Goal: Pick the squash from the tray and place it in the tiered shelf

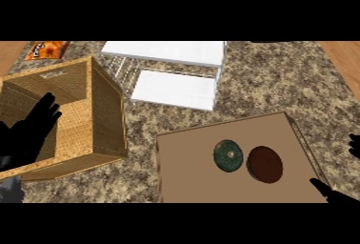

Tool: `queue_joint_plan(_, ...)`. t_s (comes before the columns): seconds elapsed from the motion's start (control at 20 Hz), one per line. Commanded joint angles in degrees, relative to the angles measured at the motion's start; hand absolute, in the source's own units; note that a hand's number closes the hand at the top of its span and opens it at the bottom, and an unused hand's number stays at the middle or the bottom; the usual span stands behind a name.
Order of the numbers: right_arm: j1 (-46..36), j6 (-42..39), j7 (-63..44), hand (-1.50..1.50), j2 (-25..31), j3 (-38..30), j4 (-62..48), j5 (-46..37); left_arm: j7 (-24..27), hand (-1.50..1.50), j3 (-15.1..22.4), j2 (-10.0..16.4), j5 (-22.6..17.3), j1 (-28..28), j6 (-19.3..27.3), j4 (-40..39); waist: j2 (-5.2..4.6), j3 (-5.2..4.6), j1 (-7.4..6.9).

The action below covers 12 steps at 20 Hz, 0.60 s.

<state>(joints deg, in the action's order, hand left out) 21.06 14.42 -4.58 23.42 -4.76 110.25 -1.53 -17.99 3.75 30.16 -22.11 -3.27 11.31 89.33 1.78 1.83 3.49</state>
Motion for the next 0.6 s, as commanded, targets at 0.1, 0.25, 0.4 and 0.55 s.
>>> queue_joint_plan(0.1,7.54,-4.06,-3.39,-1.50,1.73,4.56,11.24,-0.95,0.08,0.00,4.91,-7.56,1.01,4.67,1.61,-3.53,-1.65,-2.07,-0.87)
queue_joint_plan(0.25,8.90,-5.78,-12.23,-1.50,5.34,5.70,18.31,-2.53,-0.58,0.00,3.38,-6.76,1.07,4.26,0.59,-3.94,-1.87,-2.27,-1.33)
queue_joint_plan(0.4,8.98,-4.93,-20.73,-1.50,6.86,7.39,23.18,-6.85,-2.06,0.00,3.00,-5.95,0.74,4.24,-1.33,-2.36,-1.99,-2.28,-2.56)
queue_joint_plan(0.55,8.22,-2.81,-29.04,-1.50,5.95,10.16,25.27,-11.70,-1.71,0.00,3.17,-7.14,1.78,3.96,-1.14,-2.41,-2.39,-2.33,-3.37)
